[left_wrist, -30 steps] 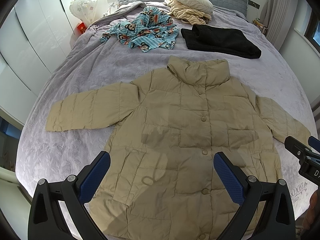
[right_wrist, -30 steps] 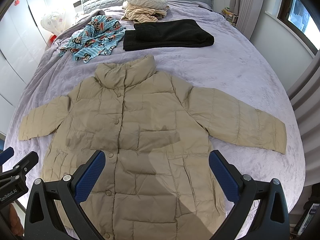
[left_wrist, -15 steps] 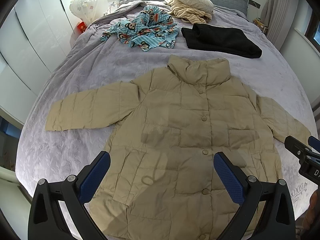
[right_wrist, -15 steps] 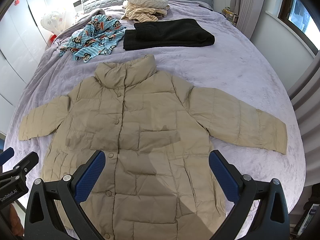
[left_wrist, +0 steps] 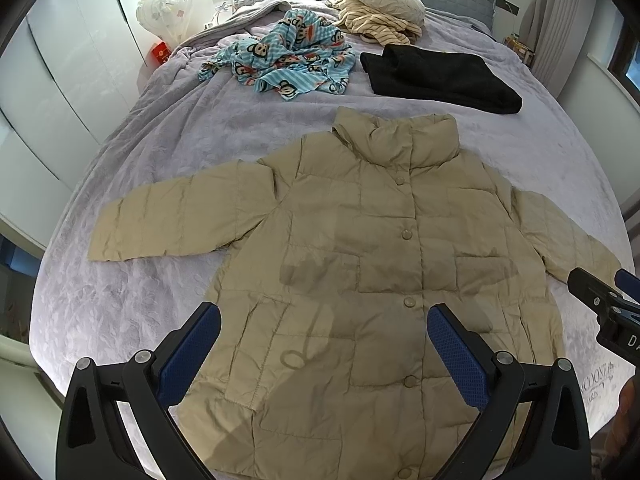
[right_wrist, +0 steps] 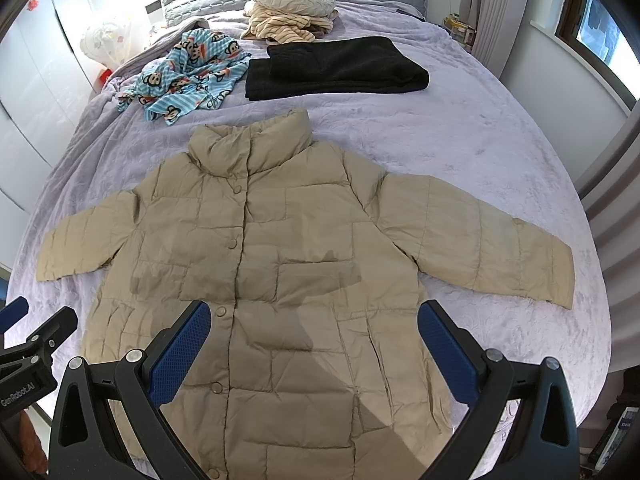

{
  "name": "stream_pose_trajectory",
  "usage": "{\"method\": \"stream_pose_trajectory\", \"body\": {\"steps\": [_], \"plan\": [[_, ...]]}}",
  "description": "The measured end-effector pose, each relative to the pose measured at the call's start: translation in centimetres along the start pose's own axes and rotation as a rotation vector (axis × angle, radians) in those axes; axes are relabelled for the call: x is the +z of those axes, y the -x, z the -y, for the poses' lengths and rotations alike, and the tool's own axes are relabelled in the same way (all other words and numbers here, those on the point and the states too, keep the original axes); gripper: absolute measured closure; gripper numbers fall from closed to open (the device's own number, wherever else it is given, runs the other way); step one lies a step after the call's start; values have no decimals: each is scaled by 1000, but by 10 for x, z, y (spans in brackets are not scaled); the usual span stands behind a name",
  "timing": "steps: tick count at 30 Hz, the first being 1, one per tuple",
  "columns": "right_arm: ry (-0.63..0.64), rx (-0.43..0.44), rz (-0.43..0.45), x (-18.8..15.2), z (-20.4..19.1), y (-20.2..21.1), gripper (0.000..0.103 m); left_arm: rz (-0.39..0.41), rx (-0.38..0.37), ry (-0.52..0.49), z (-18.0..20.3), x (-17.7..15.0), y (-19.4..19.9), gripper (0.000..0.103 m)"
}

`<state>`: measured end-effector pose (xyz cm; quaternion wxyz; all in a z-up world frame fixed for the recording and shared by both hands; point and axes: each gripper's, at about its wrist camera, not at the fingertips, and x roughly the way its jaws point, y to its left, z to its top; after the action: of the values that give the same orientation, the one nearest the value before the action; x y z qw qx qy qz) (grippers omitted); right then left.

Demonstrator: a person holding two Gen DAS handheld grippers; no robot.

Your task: Fold large clothes

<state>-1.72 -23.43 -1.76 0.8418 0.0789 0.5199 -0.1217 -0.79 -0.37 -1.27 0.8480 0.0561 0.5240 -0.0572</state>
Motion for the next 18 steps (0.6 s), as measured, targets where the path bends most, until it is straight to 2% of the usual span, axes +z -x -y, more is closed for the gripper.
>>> {"method": "stream_pose_trajectory", "body": {"steps": [10, 18], "plan": [[5, 2, -13, -1, -2, 0, 0, -8, 2, 20, -6, 0, -3, 0], [26, 13, -58, -6, -20, -13, 0, -35, -68, 49, -21, 1, -10, 0]]}}
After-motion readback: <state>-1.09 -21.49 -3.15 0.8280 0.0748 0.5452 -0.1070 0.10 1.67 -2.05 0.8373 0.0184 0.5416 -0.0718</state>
